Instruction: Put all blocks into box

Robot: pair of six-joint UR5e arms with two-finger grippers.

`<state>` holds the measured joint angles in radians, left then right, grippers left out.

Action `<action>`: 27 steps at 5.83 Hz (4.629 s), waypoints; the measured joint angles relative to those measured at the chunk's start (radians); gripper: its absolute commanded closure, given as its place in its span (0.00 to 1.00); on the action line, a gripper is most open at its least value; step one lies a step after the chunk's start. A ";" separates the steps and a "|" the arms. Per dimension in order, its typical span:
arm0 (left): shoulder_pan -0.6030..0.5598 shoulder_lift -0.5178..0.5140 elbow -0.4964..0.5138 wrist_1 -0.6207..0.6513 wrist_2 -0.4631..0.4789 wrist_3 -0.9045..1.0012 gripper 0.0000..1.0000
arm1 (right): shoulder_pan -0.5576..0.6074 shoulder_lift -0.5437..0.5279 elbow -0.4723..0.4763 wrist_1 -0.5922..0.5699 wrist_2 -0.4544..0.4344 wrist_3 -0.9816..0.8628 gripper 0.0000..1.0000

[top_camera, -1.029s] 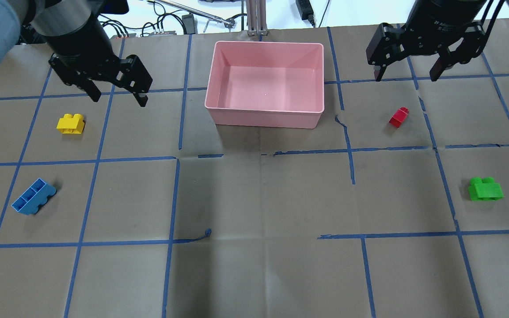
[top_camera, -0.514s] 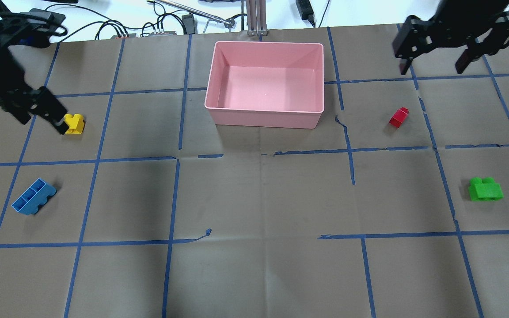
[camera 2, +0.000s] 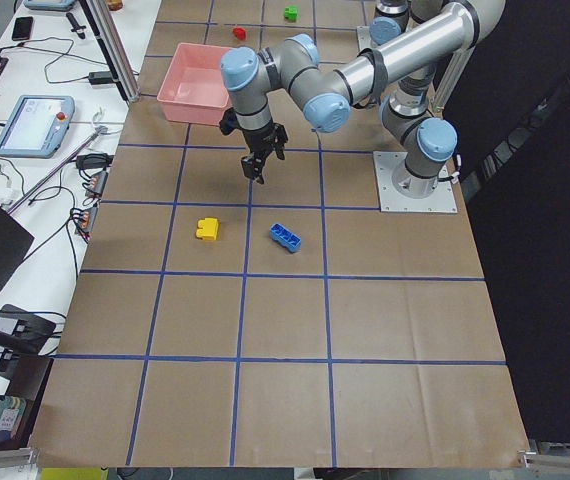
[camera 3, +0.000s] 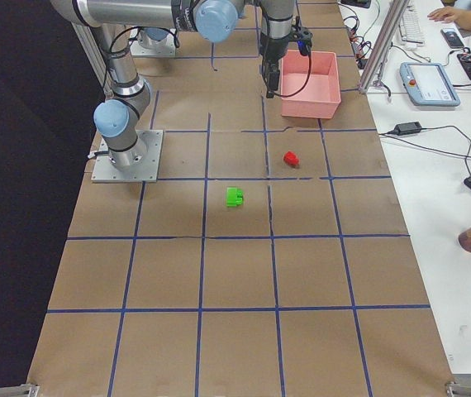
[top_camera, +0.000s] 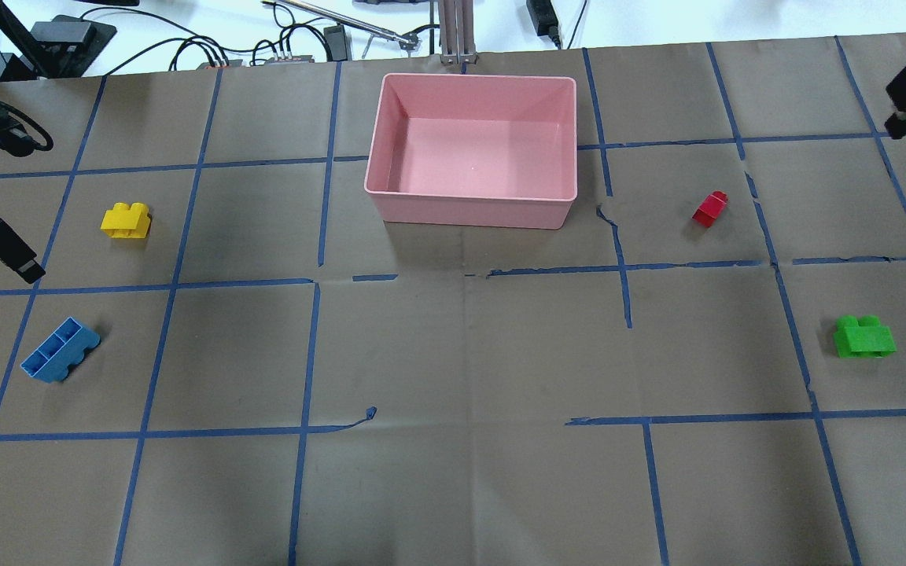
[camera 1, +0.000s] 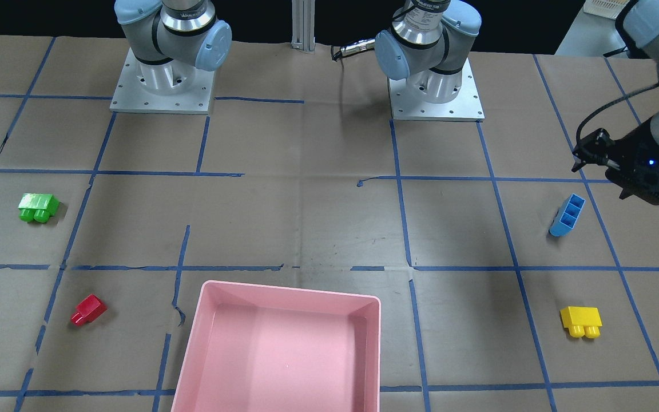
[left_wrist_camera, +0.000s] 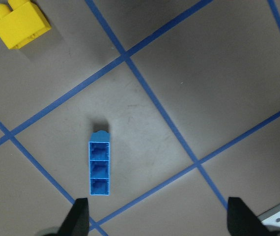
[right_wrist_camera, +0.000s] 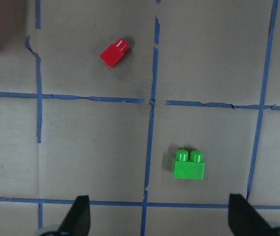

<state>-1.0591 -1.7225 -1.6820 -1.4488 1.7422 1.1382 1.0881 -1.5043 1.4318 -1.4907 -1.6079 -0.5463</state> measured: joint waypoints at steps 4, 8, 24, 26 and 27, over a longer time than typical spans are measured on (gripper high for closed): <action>0.089 -0.168 -0.186 0.348 0.016 0.110 0.04 | -0.202 0.097 0.159 -0.151 0.002 -0.079 0.00; 0.105 -0.214 -0.232 0.398 0.026 0.112 1.00 | -0.207 0.108 0.545 -0.591 0.013 -0.004 0.00; -0.702 -0.639 0.738 0.156 -0.162 -0.035 0.09 | -0.105 0.197 0.106 -0.326 0.020 -0.013 0.61; -0.542 -0.543 0.693 0.012 -0.161 0.019 0.02 | 0.039 0.219 -0.055 -0.217 0.020 0.098 0.61; -0.440 -0.487 0.625 -0.030 -0.159 0.088 0.02 | 0.136 0.229 -0.093 -0.209 0.019 0.186 0.61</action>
<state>-1.4989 -2.2095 -1.0567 -1.4792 1.5836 1.2260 1.2244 -1.2750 1.3386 -1.6993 -1.5893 -0.3607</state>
